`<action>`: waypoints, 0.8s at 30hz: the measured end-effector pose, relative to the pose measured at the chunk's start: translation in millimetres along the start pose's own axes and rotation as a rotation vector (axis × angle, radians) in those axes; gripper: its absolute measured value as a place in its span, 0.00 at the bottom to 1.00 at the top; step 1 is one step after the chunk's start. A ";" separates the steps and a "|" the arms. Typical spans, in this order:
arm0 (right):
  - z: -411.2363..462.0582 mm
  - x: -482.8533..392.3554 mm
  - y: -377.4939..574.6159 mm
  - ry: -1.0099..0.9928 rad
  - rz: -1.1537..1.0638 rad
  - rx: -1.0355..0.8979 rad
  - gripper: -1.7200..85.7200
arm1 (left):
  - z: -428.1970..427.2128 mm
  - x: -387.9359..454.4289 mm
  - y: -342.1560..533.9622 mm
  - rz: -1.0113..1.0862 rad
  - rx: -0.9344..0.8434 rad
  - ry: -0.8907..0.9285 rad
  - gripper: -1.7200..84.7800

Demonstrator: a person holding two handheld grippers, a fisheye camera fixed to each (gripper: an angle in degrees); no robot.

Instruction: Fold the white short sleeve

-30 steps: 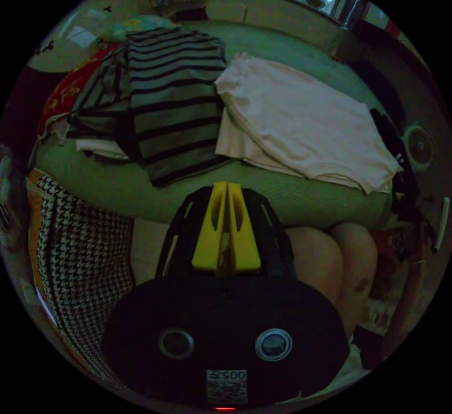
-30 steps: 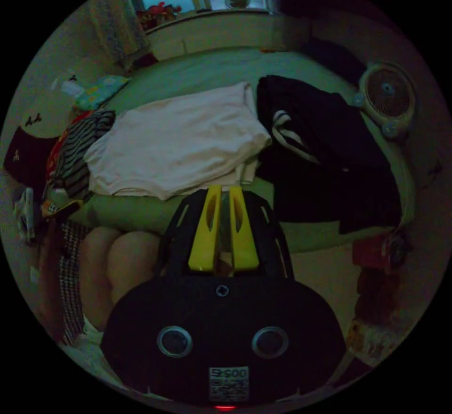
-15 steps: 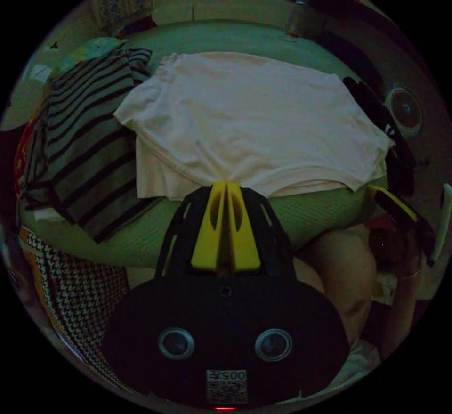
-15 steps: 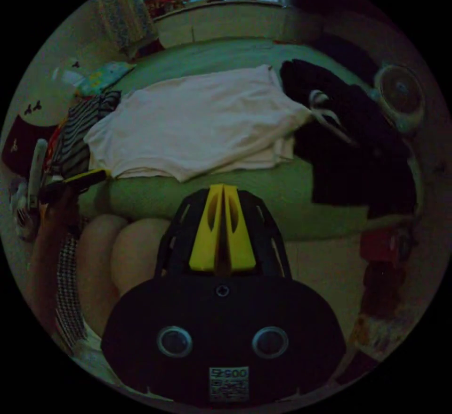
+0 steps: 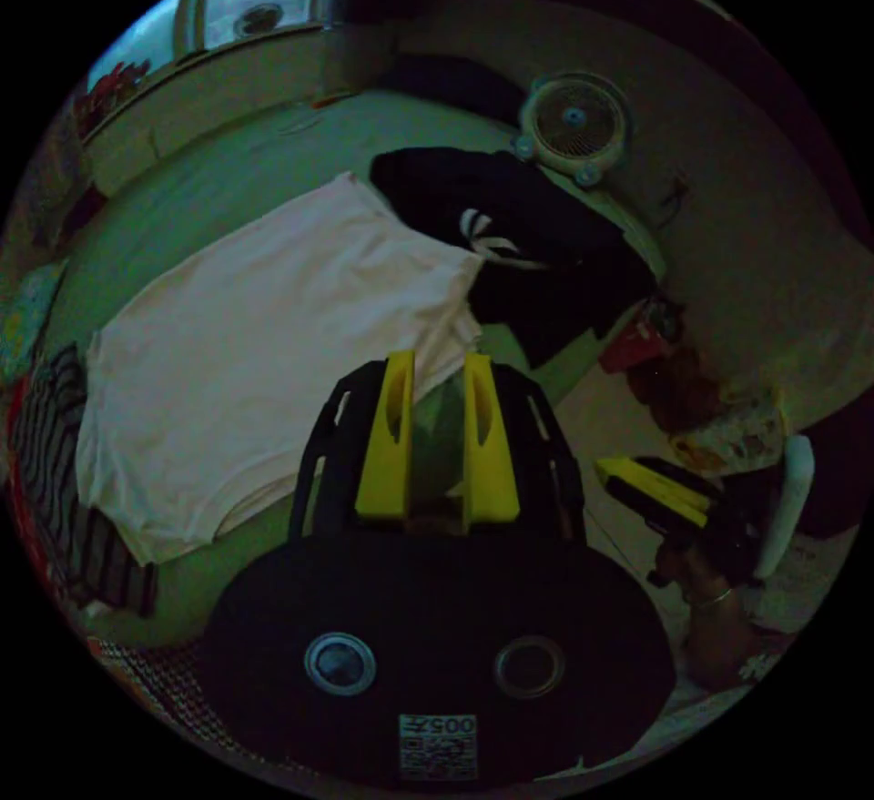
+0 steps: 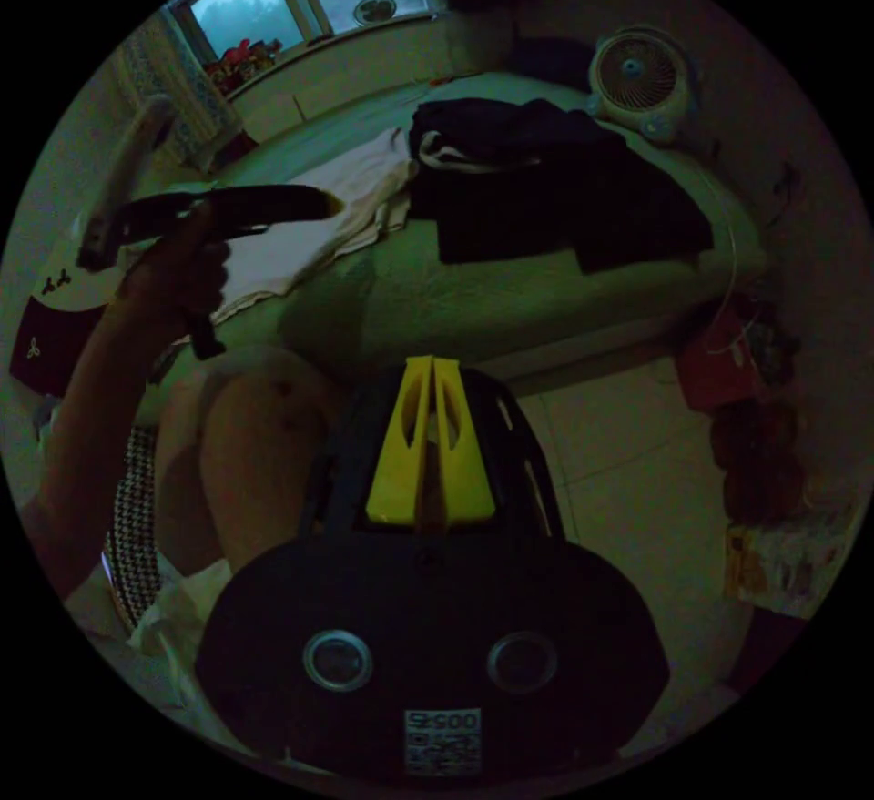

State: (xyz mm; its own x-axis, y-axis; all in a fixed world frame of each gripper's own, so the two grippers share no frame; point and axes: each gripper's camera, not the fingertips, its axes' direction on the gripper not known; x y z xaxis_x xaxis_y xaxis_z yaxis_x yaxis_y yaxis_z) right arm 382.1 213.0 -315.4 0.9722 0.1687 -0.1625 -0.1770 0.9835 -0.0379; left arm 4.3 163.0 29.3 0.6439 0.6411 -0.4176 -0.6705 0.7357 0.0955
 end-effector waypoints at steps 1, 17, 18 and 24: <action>-2.7 5.9 -1.0 0.014 -0.003 -0.001 0.01 | 10.4 13.2 -10.4 0.006 -0.015 -0.011 0.14; 22.3 24.8 -101.9 -0.001 -0.105 -0.017 0.01 | 30.1 51.6 -52.3 -0.016 0.005 -0.047 0.08; 21.4 23.6 -113.0 -0.010 -0.118 -0.004 0.01 | 20.3 47.2 -50.7 -0.018 0.038 -0.032 0.07; 26.2 2.1 -263.4 -0.109 -0.254 0.084 0.07 | -10.8 25.2 -37.9 -0.033 0.140 0.036 0.07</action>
State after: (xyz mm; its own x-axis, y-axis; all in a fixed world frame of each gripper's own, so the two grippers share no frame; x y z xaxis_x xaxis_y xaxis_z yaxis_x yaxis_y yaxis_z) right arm 434.8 -44.0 -279.9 0.9953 -0.0820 -0.0508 0.0831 0.9964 0.0183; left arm 41.9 148.9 5.4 0.6494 0.6096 -0.4546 -0.5895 0.7812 0.2055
